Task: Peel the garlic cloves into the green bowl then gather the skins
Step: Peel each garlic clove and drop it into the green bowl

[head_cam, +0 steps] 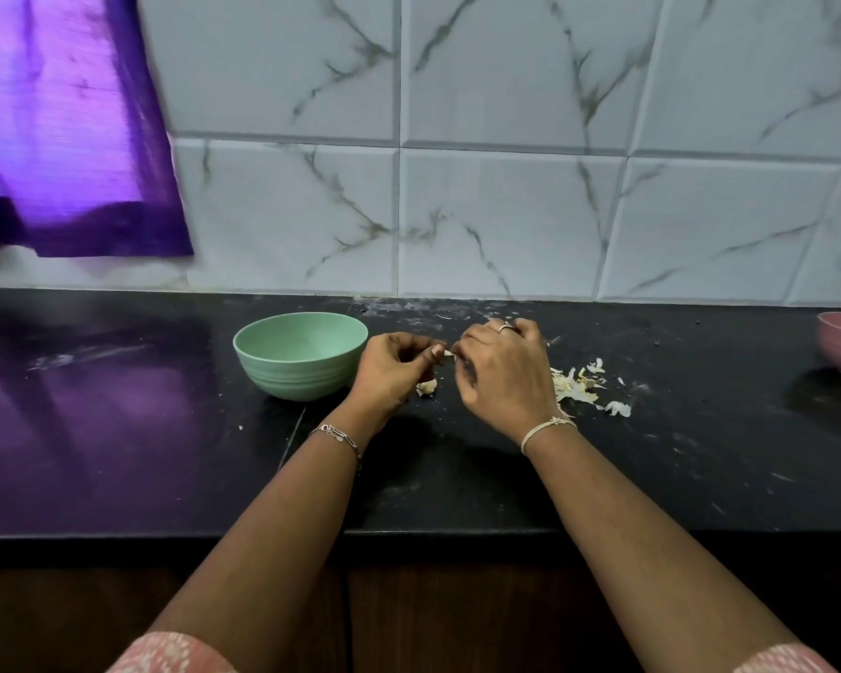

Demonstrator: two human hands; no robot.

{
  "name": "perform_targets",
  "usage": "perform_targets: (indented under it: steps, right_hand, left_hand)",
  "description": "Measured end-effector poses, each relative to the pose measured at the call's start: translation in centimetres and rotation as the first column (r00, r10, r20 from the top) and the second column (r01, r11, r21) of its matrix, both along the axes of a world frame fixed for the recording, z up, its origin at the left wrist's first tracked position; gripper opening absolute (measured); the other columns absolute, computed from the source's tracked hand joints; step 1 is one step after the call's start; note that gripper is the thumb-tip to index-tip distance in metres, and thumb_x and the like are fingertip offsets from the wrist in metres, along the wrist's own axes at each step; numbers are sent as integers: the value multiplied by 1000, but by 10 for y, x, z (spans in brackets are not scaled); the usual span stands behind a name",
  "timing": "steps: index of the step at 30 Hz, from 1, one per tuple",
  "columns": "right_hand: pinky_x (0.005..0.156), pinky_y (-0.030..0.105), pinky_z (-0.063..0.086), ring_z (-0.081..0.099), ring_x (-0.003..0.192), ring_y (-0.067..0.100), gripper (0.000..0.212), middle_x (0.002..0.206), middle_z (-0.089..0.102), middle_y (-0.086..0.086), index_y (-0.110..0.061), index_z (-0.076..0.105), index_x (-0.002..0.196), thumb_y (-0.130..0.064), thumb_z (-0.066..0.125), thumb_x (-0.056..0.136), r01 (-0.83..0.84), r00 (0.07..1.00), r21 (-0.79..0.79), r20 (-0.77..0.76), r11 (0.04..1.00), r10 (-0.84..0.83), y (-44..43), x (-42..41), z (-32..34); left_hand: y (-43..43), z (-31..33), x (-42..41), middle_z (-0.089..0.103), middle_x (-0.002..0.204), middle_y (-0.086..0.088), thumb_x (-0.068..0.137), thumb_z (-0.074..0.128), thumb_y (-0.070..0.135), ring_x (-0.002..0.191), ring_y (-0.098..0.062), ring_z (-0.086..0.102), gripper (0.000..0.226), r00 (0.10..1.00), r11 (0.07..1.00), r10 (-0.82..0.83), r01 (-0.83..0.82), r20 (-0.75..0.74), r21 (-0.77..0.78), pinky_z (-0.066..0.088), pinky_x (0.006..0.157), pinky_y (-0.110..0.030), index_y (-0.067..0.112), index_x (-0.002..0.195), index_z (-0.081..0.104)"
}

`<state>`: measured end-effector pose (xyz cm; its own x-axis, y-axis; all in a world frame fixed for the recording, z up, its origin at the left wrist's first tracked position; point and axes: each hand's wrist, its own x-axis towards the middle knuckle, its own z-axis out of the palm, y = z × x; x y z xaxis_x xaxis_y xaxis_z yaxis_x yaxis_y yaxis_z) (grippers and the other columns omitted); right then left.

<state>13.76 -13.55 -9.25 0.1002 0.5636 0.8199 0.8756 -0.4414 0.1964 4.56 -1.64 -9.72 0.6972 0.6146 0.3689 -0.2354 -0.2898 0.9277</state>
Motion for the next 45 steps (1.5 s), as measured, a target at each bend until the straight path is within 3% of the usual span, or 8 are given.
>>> perform_targets:
  steps: [7, 12, 16, 23, 28, 32, 37, 45]
  right_hand:
    - [89, 38, 28, 61, 79, 18, 4, 81, 66, -6, -19, 68, 75, -23, 67, 76, -30, 999, -10, -24, 999, 30, 1, 0, -2]
    - [89, 38, 30, 60, 75, 19, 2, 77, 64, -5, -19, 67, 75, -20, 68, 74, -55, 997, -38, 60, 998, 58, 1, 1, -3]
    - [91, 38, 30, 60, 73, 19, 3, 77, 63, -4, -18, 68, 75, -19, 67, 72, -63, 988, -86, 136, 994, 74, 2, -3, -4]
    - [87, 37, 28, 61, 83, 21, 8, 85, 65, -3, -19, 67, 82, -25, 63, 80, 21, 999, -55, -29, 998, -23, 4, -3, -5]
    - [89, 37, 25, 59, 93, 21, 10, 91, 66, -6, -23, 67, 88, -27, 61, 82, 4, 991, -66, -130, 998, -13, 3, 0, -8]
    - [89, 37, 25, 58, 93, 19, 12, 91, 67, -8, -24, 68, 88, -30, 59, 82, -15, 976, -34, -219, 999, 7, 0, 1, -6]
    - [89, 38, 31, 57, 91, 19, 16, 90, 65, -6, -22, 67, 88, -31, 55, 85, 117, 953, 25, -285, 993, -105, -4, 4, -3]
    - [92, 36, 29, 51, 108, 18, 20, 113, 58, -5, -28, 74, 93, -37, 56, 89, 400, 768, 3, -547, 917, -334, -25, 23, 1]
  left_hand:
    - [1, -1, -2, 67, 77, -2, 92, 62, 4, 63, -3, 60, 17, 999, 999, -36, 36, -29, 0, 46, 54, -11, -3, 106, 68]
    - [6, -4, 0, 66, 78, -7, 91, 63, 5, 68, -10, 59, 17, 997, 999, -40, 41, -63, 10, 51, 66, -25, -2, 105, 70]
    - [7, -4, -1, 66, 74, -2, 93, 60, 3, 67, -8, 57, 14, 996, 997, -28, 34, -85, 73, 50, 65, -22, 7, 98, 72]
    - [2, -2, -1, 66, 86, -7, 94, 60, 12, 78, -19, 53, 13, 987, 991, -130, 129, -94, -23, 51, 65, -25, 21, 95, 69]
    - [2, -1, -4, 67, 86, -7, 92, 63, 8, 72, -16, 56, 17, 992, 995, -91, 93, -82, 20, 53, 59, -24, 9, 108, 68]
    - [2, -1, -3, 65, 80, -9, 92, 61, 3, 68, -21, 56, 13, 993, 997, -76, 76, -85, -4, 51, 62, -31, 12, 98, 68]
    - [2, -2, -3, 64, 76, -7, 92, 60, -2, 64, -19, 55, 13, 993, 993, -108, 105, -51, -59, 51, 58, -23, 9, 97, 66]
    - [4, -4, 0, 64, 81, -8, 92, 58, -3, 64, -9, 61, 15, 988, 987, -144, 138, -63, -87, 54, 66, -25, 9, 97, 65]
